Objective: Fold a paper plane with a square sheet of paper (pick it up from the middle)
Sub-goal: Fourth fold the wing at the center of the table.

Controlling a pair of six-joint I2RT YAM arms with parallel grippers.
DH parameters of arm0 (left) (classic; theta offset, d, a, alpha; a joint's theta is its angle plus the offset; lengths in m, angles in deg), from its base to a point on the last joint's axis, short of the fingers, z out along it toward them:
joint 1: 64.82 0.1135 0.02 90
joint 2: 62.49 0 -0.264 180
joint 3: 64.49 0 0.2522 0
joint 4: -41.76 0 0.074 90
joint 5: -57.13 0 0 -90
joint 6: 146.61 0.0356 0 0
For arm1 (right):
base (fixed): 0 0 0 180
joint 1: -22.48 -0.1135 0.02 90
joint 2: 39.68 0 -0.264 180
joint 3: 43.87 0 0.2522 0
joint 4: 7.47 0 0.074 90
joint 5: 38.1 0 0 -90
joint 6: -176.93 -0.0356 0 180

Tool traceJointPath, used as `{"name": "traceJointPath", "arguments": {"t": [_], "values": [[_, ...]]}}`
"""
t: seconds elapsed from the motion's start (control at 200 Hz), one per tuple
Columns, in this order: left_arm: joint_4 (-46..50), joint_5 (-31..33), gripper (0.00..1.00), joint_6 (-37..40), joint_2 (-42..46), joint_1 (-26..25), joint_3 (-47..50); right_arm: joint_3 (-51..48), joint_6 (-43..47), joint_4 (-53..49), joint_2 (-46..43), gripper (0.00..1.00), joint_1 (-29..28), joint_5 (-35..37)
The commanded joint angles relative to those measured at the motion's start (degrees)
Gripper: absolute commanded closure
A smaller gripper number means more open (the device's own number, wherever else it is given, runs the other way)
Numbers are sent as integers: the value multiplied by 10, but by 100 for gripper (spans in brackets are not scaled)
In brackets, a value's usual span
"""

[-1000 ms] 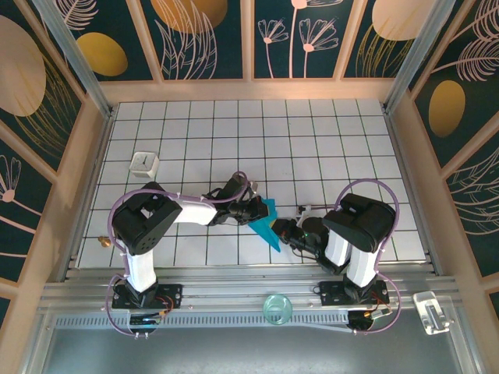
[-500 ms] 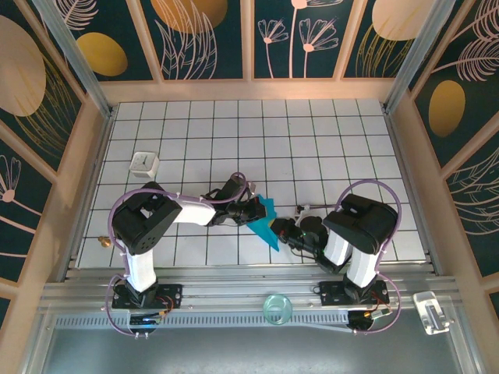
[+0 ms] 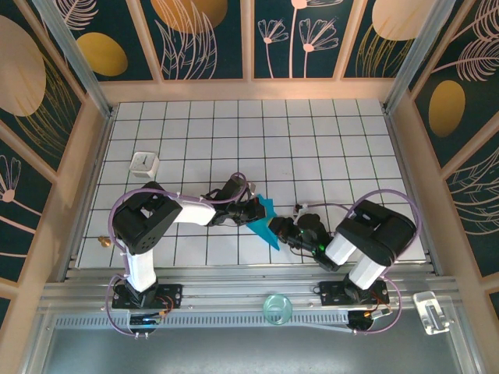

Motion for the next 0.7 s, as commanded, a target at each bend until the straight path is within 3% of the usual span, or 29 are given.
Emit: {"name": "traceJointPath", "arguments": {"t": [0.0,0.696], "values": [[39,24,100,16,-26,9,8,-7,26,-128,-19,84,-5,25],[38,20,100,18,-27,10,7,-3,110,-356,-256,77,-13,38]]}}
